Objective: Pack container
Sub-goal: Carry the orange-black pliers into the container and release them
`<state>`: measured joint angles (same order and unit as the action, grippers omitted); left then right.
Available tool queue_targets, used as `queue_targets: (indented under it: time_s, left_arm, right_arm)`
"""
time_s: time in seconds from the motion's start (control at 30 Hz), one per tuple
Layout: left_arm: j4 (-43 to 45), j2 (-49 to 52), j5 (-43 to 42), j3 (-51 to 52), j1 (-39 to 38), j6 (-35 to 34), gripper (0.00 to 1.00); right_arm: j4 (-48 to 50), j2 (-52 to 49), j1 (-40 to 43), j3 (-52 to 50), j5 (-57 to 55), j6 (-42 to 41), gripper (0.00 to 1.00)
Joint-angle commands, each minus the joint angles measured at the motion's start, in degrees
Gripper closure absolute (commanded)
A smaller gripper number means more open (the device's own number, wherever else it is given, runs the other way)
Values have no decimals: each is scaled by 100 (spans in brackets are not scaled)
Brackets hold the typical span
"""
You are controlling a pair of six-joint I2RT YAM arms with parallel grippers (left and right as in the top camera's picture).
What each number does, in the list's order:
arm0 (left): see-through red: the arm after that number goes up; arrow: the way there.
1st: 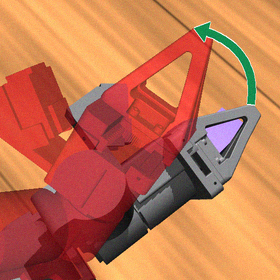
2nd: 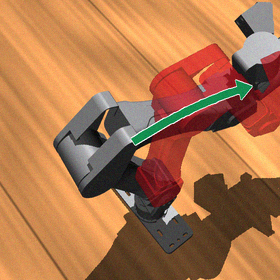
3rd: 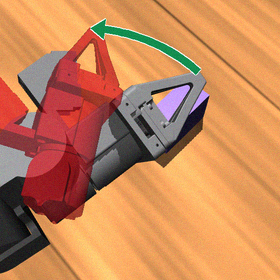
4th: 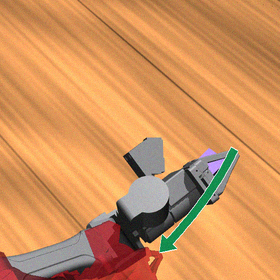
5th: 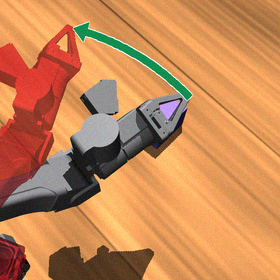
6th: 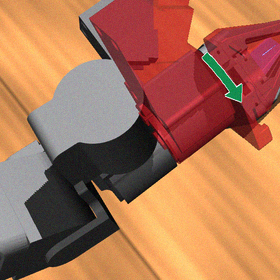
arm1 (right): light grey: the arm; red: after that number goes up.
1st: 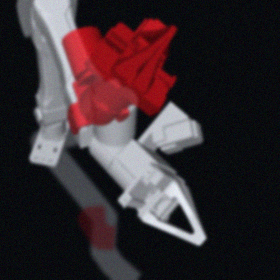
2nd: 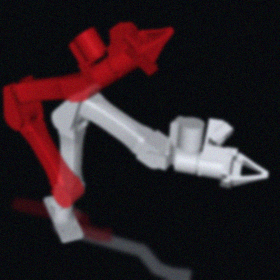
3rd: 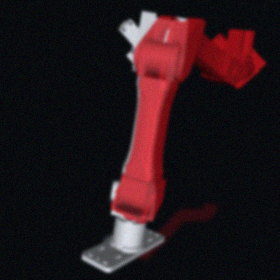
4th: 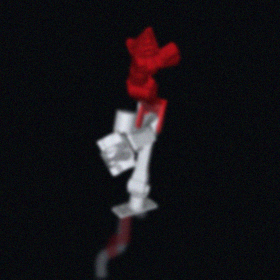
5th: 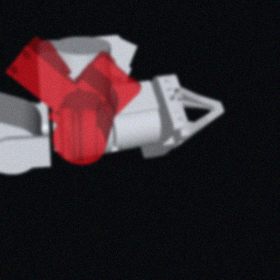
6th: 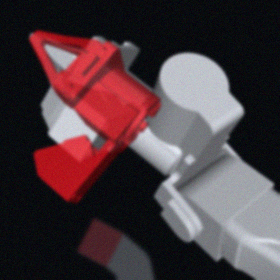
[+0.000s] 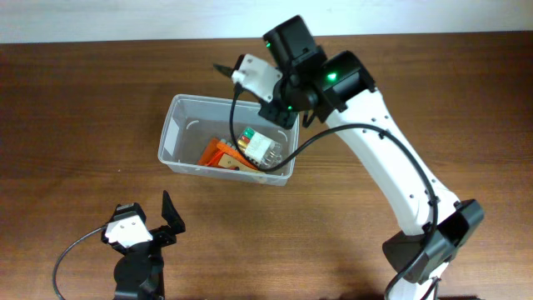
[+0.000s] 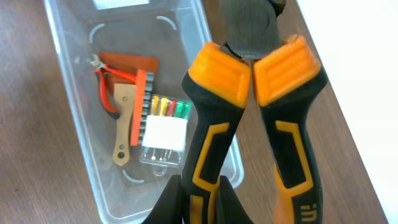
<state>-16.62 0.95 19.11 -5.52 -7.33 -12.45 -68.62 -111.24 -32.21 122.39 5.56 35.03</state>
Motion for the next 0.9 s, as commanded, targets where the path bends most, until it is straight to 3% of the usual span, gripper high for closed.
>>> queue_targets:
  time_s: [0.0, 0.4, 0.8, 0.87]
  left_arm:
    - [-9, -26, 22, 20, -17, 50, 1]
    - [-9, -26, 20, 20, -17, 50, 1]
    - [-9, -26, 20, 20, -17, 50, 1]
    - [-7, -26, 22, 20, -17, 50, 1]
  right_arm:
    - [31, -199, -120, -116, 35, 227, 96]
    - [-31, -1303, -197, -358, 678, 221, 96]
    - [-59, -1631, -197, -374, 758, 221, 96]
    - [-63, -1663, -197, -374, 758, 203, 87]
